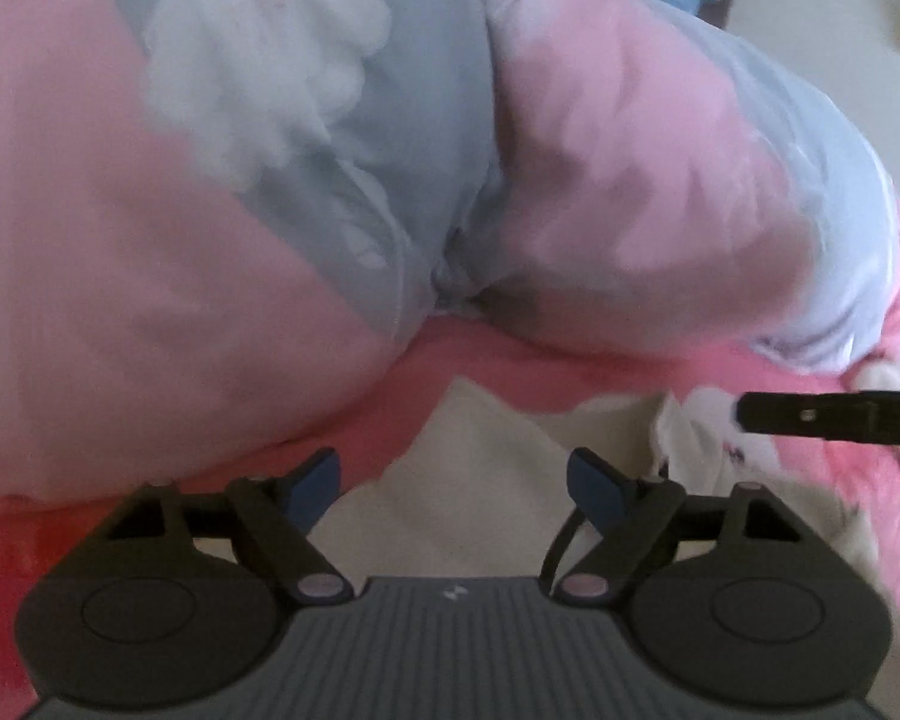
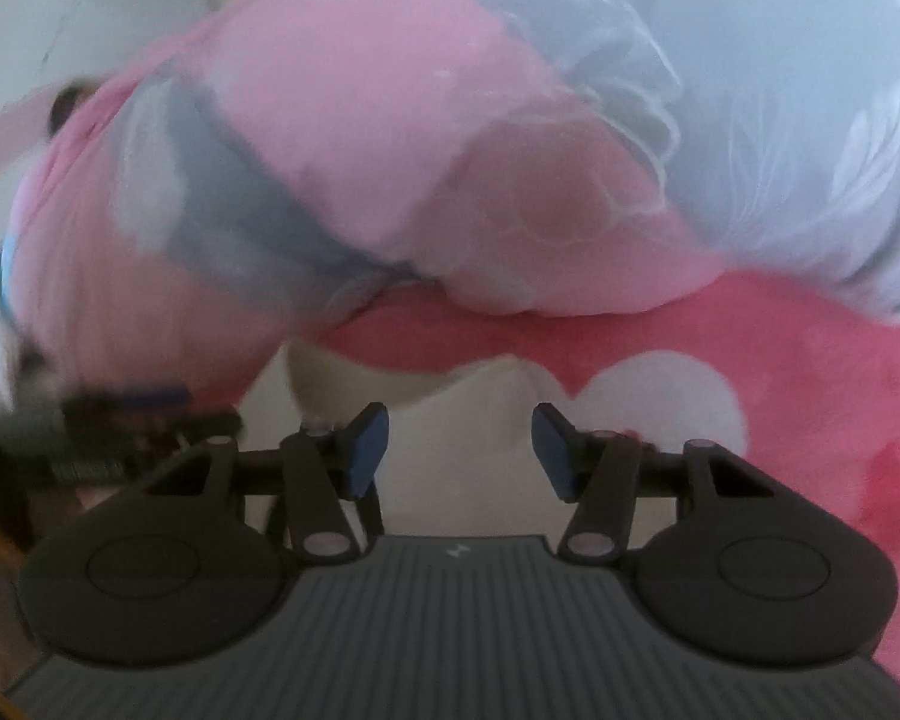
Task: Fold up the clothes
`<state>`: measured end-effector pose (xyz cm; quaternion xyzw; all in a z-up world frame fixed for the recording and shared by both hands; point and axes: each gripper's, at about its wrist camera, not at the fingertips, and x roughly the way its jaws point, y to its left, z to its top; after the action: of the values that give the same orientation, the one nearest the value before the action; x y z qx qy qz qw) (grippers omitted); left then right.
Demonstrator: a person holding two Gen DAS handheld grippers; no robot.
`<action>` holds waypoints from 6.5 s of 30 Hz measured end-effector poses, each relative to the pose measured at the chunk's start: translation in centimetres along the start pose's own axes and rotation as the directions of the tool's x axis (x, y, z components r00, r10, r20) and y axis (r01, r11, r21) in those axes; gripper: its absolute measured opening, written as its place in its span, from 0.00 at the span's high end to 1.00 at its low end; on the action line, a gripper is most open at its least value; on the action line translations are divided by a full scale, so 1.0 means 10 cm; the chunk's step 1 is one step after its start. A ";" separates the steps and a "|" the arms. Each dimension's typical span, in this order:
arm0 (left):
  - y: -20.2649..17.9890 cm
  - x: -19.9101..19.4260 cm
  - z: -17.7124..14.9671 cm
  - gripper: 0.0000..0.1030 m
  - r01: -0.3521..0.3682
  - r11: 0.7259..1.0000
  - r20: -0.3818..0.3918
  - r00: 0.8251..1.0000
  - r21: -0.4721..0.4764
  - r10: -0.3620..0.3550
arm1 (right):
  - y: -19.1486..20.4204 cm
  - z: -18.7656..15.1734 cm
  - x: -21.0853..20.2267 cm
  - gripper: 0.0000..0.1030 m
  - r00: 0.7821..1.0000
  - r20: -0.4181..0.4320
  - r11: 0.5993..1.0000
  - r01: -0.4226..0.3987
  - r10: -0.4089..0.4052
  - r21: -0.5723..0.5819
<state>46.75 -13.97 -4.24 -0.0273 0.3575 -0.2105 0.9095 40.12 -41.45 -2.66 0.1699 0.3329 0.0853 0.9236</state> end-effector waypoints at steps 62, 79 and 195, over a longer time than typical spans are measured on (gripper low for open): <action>0.49 -0.65 -0.79 0.59 0.161 0.934 -0.125 0.970 -0.320 -0.211 | -0.33 -1.02 -0.56 0.58 0.971 -0.084 0.889 -0.170 0.226 0.426; 0.52 -0.67 -0.87 0.68 0.195 0.934 -0.139 0.960 -0.299 -0.245 | -0.49 -1.17 -0.51 0.59 0.963 -0.078 0.804 -0.168 0.257 0.571; 0.24 -0.83 -1.51 0.88 0.238 0.959 0.110 0.969 -0.154 -0.223 | 2.01 -0.18 1.71 0.80 0.775 -0.484 0.855 -0.509 0.407 -0.097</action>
<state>32.20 -6.94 -10.65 -0.1541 0.3262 -0.2832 0.8886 51.14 -17.74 -6.53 0.1175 0.4720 0.3820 0.7858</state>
